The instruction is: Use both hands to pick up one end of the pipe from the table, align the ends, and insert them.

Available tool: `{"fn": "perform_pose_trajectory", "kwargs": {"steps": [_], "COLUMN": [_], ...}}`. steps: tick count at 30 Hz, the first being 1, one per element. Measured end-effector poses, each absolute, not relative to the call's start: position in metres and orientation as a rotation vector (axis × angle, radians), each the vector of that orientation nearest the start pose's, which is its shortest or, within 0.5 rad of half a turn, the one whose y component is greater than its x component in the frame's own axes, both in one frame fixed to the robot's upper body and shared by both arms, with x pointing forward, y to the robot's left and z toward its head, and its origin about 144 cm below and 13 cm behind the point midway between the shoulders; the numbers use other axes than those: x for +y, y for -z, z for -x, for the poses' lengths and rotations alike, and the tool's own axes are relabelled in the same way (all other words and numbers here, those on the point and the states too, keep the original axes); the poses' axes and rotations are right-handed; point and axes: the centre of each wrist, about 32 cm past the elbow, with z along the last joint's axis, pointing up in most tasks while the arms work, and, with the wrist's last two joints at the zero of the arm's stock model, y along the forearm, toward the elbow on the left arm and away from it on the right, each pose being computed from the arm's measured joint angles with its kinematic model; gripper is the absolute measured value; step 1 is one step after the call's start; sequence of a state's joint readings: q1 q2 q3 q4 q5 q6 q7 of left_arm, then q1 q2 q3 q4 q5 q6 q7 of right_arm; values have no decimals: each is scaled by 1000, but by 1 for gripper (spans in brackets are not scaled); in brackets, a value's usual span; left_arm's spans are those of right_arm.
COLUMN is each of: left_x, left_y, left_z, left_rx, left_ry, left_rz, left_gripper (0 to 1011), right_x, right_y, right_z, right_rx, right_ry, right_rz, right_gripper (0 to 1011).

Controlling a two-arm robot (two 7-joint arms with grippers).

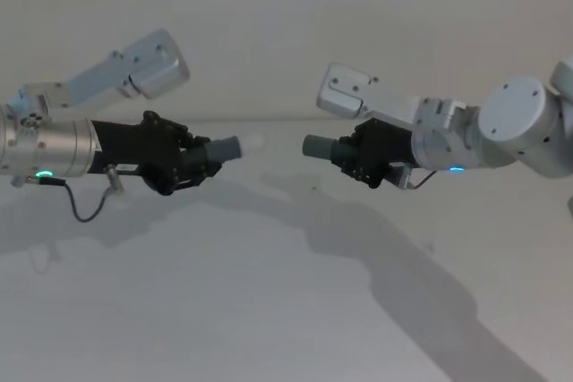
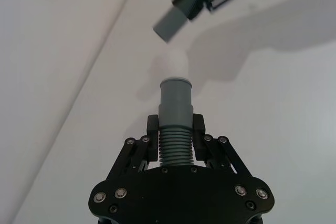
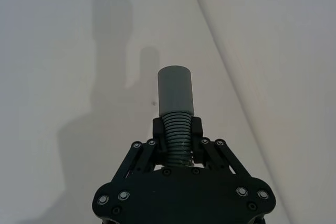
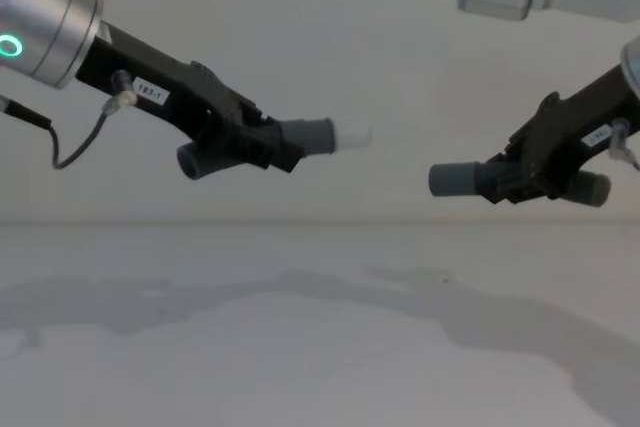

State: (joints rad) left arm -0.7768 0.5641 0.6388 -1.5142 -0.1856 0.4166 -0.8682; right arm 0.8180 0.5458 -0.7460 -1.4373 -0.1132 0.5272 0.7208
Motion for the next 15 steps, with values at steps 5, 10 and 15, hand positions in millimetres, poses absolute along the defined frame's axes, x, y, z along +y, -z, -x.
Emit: {"fn": "perform_pose_trajectory", "kwargs": {"steps": [5,10,15], "left_x": [238,241,243], "left_y": [-1360,-1360,-1359], "left_z": [-583,-584,-586], "left_rx": [-335,-407,-469], "left_ry": [-390,-368,-353], "left_rz": [-633,-668,-682], "left_gripper": [336,336,336], "right_x": [-229,-236,-240], "right_y": [-1341,-1348,-1352], "right_z": [-590,-587,-583], "right_rx": [-421,-453,-475], "right_ry": [630,609,589], "right_rz": [917,917,919], "right_gripper": [255,255,255]}}
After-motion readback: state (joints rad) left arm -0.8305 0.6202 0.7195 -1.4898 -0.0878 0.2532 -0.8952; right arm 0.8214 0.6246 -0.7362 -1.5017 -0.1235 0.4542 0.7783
